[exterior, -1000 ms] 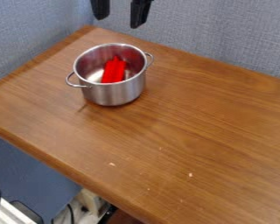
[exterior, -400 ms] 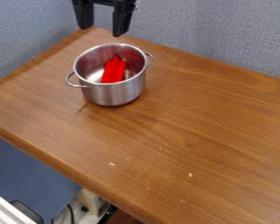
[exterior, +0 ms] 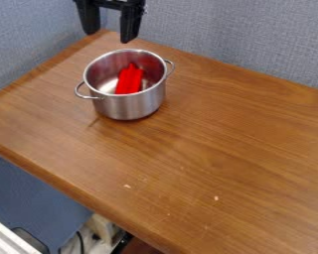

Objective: Move the red object from the metal pot to the table

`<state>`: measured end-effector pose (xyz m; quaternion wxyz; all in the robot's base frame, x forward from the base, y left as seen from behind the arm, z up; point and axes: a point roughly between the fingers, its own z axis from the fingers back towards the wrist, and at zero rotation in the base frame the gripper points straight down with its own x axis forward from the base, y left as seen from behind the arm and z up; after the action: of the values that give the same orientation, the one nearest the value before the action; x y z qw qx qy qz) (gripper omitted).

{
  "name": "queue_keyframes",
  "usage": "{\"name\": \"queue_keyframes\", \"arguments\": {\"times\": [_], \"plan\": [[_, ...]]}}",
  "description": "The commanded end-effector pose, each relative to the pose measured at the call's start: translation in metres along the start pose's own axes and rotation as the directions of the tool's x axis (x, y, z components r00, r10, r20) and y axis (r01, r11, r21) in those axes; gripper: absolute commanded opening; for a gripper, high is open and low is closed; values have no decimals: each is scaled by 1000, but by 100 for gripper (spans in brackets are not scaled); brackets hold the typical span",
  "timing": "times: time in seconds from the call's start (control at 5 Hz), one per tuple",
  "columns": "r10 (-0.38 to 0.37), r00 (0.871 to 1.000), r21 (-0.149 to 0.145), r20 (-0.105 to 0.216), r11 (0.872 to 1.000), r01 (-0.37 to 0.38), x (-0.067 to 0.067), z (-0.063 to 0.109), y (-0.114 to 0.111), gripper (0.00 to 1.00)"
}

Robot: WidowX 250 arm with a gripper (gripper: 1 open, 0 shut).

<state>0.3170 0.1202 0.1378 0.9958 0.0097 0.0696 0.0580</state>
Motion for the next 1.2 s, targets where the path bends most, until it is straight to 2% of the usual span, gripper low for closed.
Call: {"name": "queue_keyframes", "arguments": {"times": [0.0, 0.2, 0.4, 0.8, 1.0], "plan": [[-14, 998, 21, 55, 1000, 13, 4, 1, 8, 100], [-8, 998, 20, 63, 1000, 6, 11, -13, 9, 100], [4, 998, 23, 57, 1000, -6, 16, -30, 10, 100], [69, 997, 11, 44, 998, -70, 9, -34, 9, 100], [48, 998, 14, 41, 999, -49, 12, -38, 5, 100]]}}
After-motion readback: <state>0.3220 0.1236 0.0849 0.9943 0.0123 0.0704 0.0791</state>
